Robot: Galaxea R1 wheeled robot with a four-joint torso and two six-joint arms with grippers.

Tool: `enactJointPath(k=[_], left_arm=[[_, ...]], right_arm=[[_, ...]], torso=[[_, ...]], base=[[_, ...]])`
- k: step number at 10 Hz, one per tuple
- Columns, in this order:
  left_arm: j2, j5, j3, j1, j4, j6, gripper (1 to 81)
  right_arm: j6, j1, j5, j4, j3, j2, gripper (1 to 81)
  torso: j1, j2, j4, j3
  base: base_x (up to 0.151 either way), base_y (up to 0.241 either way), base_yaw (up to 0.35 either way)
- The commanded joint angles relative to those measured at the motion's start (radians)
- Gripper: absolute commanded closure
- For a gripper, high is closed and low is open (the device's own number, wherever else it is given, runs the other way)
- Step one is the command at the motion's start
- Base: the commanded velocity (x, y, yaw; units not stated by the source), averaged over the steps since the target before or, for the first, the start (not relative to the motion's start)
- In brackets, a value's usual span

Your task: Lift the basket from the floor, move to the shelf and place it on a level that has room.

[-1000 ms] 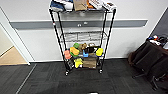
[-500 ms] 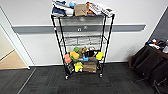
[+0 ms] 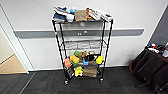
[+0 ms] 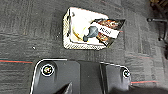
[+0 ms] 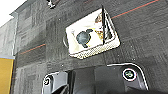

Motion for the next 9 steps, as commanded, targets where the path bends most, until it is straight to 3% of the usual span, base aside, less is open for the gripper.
enactJointPath(k=[1,2,4,9], left_arm=[[0.058,0.089,-0.124,-0.053,-0.044,-0.001,1.0],[0.058,0.094,-0.121,-0.055,-0.045,-0.001,1.0],[0.061,0.095,-0.124,-0.055,-0.056,-0.001,1.0],[0.069,0.115,-0.126,-0.064,-0.060,-0.001,1.0]], right_arm=[[0.006,0.043,-0.056,0.016,-0.020,0.001,1.0],[0.006,0.040,-0.056,0.014,-0.021,0.001,1.0],[0.015,0.040,-0.056,0.023,-0.034,0.001,1.0],[0.035,0.043,-0.079,0.025,-0.069,0.006,1.0]], torso=[[0.061,-0.094,0.000,0.000],[0.082,-0.128,0.000,-0.093],[0.116,-0.180,0.000,-0.117],[0.217,-0.339,0.000,-0.264]], base=[[0.000,0.000,0.000],[0.000,0.000,0.000],[0.000,0.000,0.000],[0.000,0.000,0.000]])
